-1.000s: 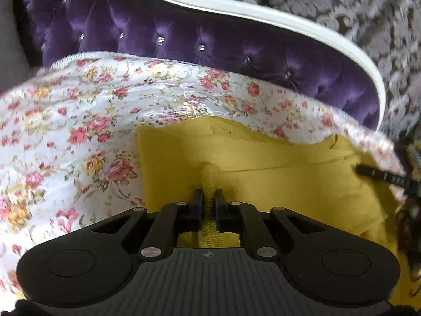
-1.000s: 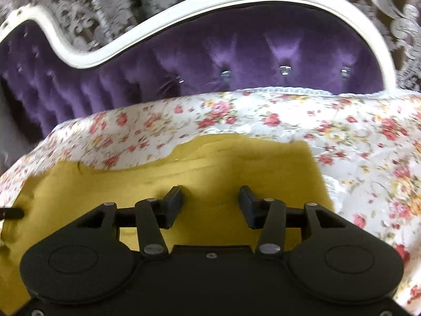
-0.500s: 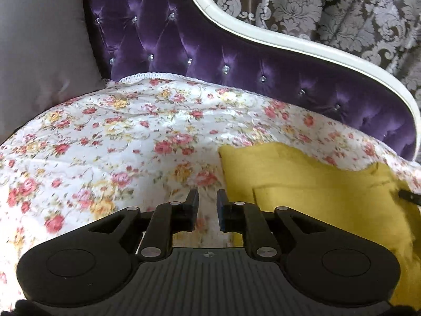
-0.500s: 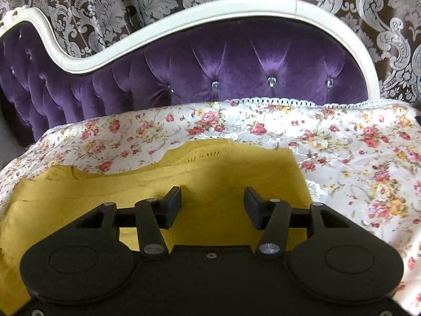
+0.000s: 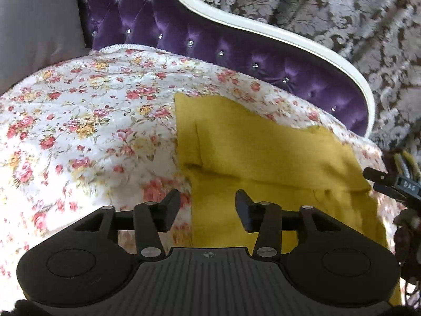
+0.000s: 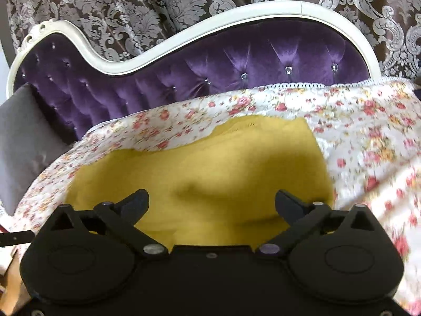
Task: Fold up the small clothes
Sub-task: 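Open both tools and lift them away from the folded sweater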
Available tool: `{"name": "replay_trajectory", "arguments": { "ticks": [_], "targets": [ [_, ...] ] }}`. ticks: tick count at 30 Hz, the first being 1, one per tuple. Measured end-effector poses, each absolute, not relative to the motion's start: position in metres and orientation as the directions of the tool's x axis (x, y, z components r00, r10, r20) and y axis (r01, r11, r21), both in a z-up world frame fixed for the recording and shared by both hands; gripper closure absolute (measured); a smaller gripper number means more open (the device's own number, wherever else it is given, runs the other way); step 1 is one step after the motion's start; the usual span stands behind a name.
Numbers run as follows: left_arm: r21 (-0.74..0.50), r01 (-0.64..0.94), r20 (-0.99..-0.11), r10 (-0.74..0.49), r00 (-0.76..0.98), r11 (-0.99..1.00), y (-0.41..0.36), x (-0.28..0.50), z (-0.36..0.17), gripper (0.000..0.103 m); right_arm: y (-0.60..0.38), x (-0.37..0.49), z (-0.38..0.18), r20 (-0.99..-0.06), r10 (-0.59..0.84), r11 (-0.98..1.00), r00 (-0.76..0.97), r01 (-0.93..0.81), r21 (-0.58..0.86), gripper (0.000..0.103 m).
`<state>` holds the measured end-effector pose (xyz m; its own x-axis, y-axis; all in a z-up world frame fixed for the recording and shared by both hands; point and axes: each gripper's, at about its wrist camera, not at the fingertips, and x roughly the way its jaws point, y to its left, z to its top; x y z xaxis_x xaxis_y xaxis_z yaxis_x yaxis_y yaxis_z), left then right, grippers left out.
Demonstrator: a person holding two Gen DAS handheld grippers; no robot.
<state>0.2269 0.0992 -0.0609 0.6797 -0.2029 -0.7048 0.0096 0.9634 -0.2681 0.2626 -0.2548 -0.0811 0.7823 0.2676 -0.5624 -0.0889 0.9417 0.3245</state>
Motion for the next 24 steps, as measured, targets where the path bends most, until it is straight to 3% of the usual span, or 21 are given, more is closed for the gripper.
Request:
{"name": "replay_trajectory", "arguments": {
  "ticks": [5, 8, 24],
  "targets": [
    [-0.251, 0.035, -0.7, -0.206, 0.684, 0.967, 0.089, 0.192, -0.053, 0.032, -0.249, 0.228, -0.079, -0.575, 0.288, 0.938, 0.766, -0.106, 0.329, 0.001],
    [-0.234, 0.04, -0.699, -0.197, 0.687, 0.972, 0.084, 0.174, -0.051, 0.024, -0.248, 0.206, -0.078, -0.576, 0.302, 0.933, 0.76, -0.112, 0.342, 0.001],
    [-0.219, -0.003, -0.718, -0.159, 0.678, 0.976, 0.085, 0.093, -0.056, 0.023, -0.261, 0.11, -0.089, -0.613, 0.28, 0.937, 0.739, -0.071, 0.342, 0.001]
  ]
}}
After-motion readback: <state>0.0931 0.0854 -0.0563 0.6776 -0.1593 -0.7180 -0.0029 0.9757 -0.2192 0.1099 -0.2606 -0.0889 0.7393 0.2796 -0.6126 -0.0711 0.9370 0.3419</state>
